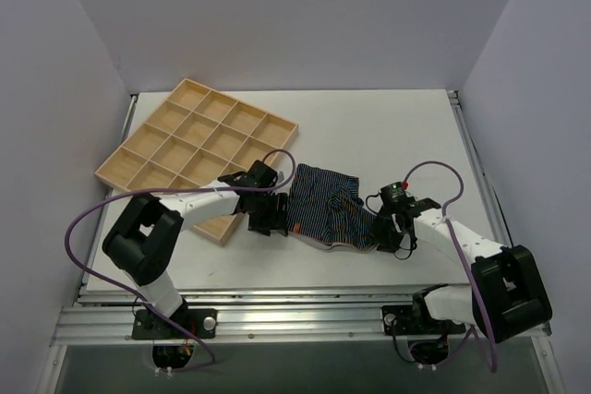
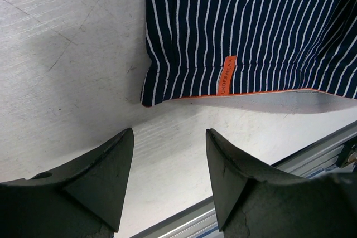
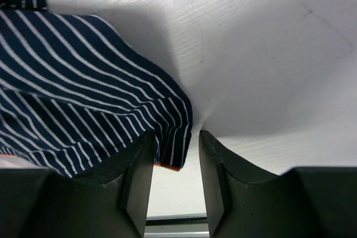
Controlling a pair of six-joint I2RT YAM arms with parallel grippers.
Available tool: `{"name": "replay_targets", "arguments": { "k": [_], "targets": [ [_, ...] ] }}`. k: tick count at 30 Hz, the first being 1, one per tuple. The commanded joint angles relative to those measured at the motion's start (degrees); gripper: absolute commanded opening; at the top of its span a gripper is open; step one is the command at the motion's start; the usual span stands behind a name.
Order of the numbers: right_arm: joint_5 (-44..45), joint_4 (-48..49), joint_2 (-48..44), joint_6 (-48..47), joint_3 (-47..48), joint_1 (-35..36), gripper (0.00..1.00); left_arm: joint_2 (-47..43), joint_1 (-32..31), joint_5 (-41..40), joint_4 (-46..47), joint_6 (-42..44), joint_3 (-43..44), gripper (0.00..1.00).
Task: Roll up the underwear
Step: Flatten the underwear
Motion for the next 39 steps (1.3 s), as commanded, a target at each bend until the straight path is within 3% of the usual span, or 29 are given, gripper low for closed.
{"name": "replay_targets", "arguments": {
  "k": [1,4,7,26,31,33,34,37,39],
  "targets": [
    [1.68,0.52,1.70,-0.19,-0.98,0.29,0.32,-0.28,0.99,-0.32,1.30,0.06,0.20,0.63],
    [2.03,0.52,2.14,-0.45,-0.90,0.29,0.21,-0.64,1.52,0.20,1.56,0.23,0.20,0.63],
    [2.82,0.08,1.09,-0.36,-1.16,0.20,0.17,-0.29,1.70,0.73,2.09,0.41,0.11,0.63],
    [3.52,-0.62,1.53,-1.77,-0.54,0.20,0.14,3.93,1.79,0.82,5.17,1.20,2.05,0.61],
    [3.61,-0.97,0.65,-1.60,-1.24,0.20,0.14,5.07,1.79,1.35,6.04,1.02,2.31,0.48],
    [3.52,-0.89,0.21,-1.51,-1.33,0.20,0.13,5.34,1.79,1.53,5.96,0.94,2.57,0.37],
    [3.52,-1.06,0.12,-1.51,-1.33,0.20,0.12,5.34,1.79,1.96,5.70,0.85,2.84,0.25],
    [3.43,-2.03,-0.49,-1.68,-0.37,0.20,0.07,4.29,1.79,2.67,4.56,0.85,3.45,0.03],
    [3.78,-4.57,-1.63,-2.03,1.46,0.20,0.00,3.15,1.87,2.76,3.07,0.85,4.59,0.02]
  ]
}}
